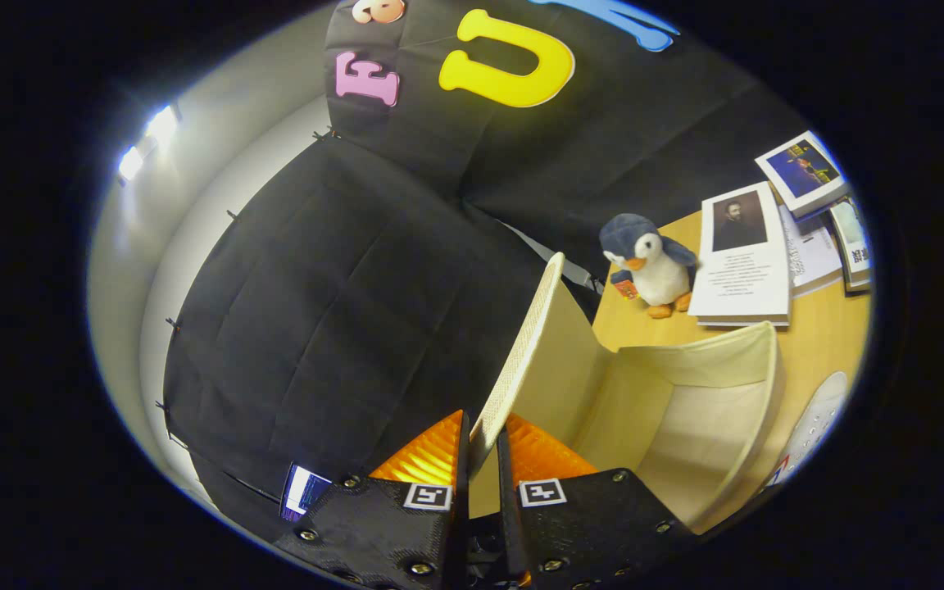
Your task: Open the storage box then place both shoes into the box .Put the left shoe in first, then the right shoe, with the right side of both shoes facing outward in a uniform manner.
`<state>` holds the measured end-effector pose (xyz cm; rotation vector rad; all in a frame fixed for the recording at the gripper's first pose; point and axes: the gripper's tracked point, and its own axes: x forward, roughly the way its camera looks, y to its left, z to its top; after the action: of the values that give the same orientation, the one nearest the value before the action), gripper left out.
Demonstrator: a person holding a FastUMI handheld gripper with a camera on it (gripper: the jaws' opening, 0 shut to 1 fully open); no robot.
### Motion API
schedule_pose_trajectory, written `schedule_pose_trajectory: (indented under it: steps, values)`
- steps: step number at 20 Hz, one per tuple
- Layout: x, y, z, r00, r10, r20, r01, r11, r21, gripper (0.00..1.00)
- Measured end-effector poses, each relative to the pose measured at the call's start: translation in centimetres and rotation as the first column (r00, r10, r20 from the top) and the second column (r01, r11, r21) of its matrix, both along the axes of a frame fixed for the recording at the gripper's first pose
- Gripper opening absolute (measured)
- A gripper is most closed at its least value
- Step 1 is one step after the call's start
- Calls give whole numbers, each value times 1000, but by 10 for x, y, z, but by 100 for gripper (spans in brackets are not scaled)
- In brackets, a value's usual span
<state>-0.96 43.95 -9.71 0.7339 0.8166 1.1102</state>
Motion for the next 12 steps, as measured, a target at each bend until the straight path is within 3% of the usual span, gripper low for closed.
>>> schedule_pose_trajectory:
  steps: [6, 8, 9, 11, 12]
  values:
    - [-16, 84, 6, 997, 66, 31, -65, 997, -37, 17]
    - [-18, 94, 2, 997, 68, 47, -66, 997, -46, 43]
    - [-19, 93, 3, 996, 66, 52, -63, 996, -56, 63]
    - [-14, 90, -4, 996, 58, 63, -52, 995, -85, 90]
    - [-11, 85, -4, 997, 48, 65, -42, 995, -92, 90]
